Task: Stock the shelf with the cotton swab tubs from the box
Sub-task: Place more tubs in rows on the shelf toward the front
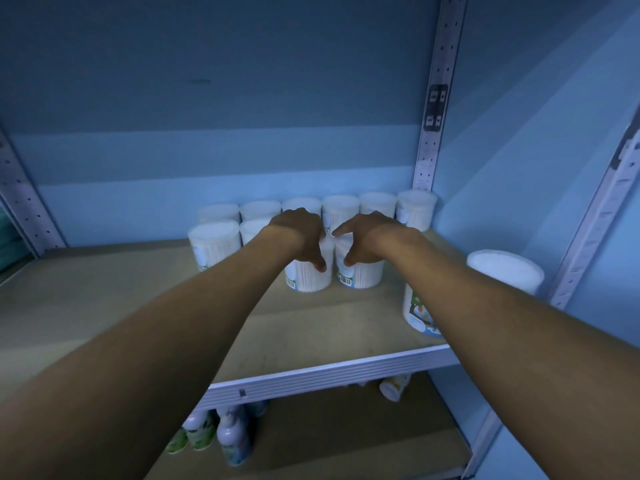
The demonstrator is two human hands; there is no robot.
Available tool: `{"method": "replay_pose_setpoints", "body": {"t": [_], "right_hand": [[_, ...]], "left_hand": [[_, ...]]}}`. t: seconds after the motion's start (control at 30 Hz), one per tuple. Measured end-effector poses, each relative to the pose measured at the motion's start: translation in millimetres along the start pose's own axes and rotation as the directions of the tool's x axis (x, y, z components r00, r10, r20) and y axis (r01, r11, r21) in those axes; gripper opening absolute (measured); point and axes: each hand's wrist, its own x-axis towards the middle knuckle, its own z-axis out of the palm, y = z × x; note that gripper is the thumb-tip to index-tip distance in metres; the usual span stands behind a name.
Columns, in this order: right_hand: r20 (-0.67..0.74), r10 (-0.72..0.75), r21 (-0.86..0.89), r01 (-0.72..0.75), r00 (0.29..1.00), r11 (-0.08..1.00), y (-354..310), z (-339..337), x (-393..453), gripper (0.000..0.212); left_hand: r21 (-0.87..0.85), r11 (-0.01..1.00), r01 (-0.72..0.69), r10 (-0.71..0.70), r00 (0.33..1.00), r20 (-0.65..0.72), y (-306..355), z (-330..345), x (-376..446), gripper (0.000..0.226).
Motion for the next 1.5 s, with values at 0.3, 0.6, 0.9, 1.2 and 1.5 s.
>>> {"method": "replay_pose_setpoints", "body": {"t": [0.3, 0.6, 0.9, 1.2, 1.5], "right_hand": [[-0.007, -0.019, 0.007, 0.019, 1.0, 1.0, -8, -3, -35, 0.073], [-0.024, -0.079, 0.001, 0.079, 0.997, 0.997, -14, 0, -52, 0.074], [0.019, -0.103, 0.001, 0.103, 0.994, 0.995, -11, -13, -69, 0.079], [0.04, -0.056, -0.098, 0.06, 0.998, 0.993, -14, -24, -69, 0.076], [0.101, -0.123, -0.047, 0.128, 0.987, 0.991, -13, -29, -71, 0.054]], "left_hand": [[0.036, 0.999, 0.014, -0.014, 1.0, -0.004, 2, -7, -36, 0.081], [0.079, 0.997, 0.001, 0.004, 0.998, -0.062, 6, -4, -63, 0.079], [0.053, 0.999, 0.001, -0.006, 0.996, 0.085, 8, -21, -77, 0.095], [-0.078, 0.997, 0.005, 0.017, 0.959, 0.282, -19, -26, -62, 0.106], [-0.156, 0.987, 0.046, -0.006, 0.969, 0.246, -17, -27, -70, 0.089]]}}
